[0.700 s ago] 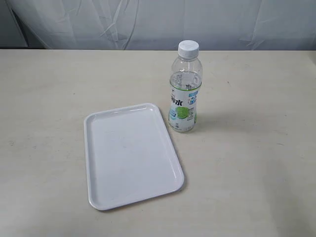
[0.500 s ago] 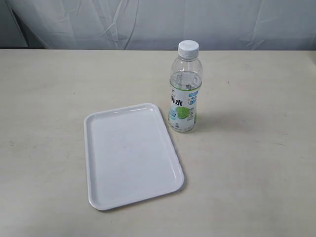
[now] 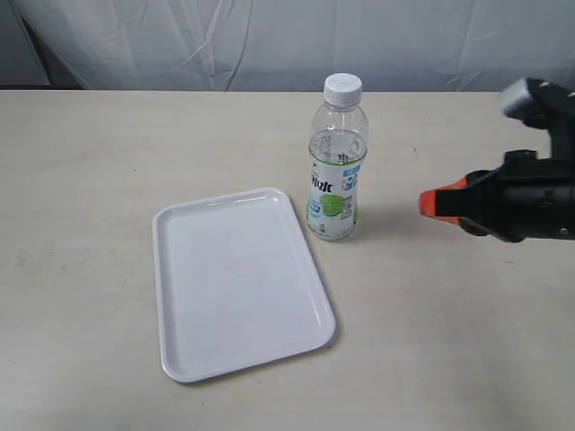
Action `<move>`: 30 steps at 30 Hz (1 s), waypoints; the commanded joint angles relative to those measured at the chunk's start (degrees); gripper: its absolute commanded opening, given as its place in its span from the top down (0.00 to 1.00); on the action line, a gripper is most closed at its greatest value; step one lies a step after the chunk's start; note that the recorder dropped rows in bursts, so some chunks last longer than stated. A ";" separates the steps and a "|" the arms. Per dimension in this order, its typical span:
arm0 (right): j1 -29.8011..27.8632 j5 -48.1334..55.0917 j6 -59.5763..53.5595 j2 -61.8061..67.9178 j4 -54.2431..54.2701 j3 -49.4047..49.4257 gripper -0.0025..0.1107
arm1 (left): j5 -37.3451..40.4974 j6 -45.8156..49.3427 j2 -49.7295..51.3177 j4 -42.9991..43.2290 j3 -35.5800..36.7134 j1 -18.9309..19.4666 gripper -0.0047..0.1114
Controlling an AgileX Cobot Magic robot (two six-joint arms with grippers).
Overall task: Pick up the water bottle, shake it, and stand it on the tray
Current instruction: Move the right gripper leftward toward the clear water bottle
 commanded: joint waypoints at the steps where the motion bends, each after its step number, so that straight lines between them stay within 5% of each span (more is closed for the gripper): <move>1: 6.36 -6.78 -7.67 5.73 1.98 -2.44 0.98 | -0.77 -0.06 -0.26 0.00 0.21 -0.02 0.96; 5: 9.72 -13.81 -8.16 6.51 5.02 -2.88 0.98 | -0.77 -0.06 -0.26 0.00 0.21 -0.02 0.96; 15: 9.93 -8.11 -8.16 6.56 10.37 -6.28 0.93 | -0.77 -0.06 -0.26 0.00 0.21 -0.02 0.96; 18: 9.93 -8.83 -8.16 6.66 10.37 -7.16 0.74 | -0.77 -0.06 -0.26 0.00 0.21 -0.02 0.96; 23: 10.35 -12.14 -8.34 6.66 10.66 -7.69 0.09 | -0.77 -0.06 -0.26 0.00 0.21 -0.02 0.96; 30: 15.08 -13.73 -20.74 7.15 14.90 -9.52 0.06 | -0.77 -0.06 -0.26 0.00 0.21 -0.02 0.96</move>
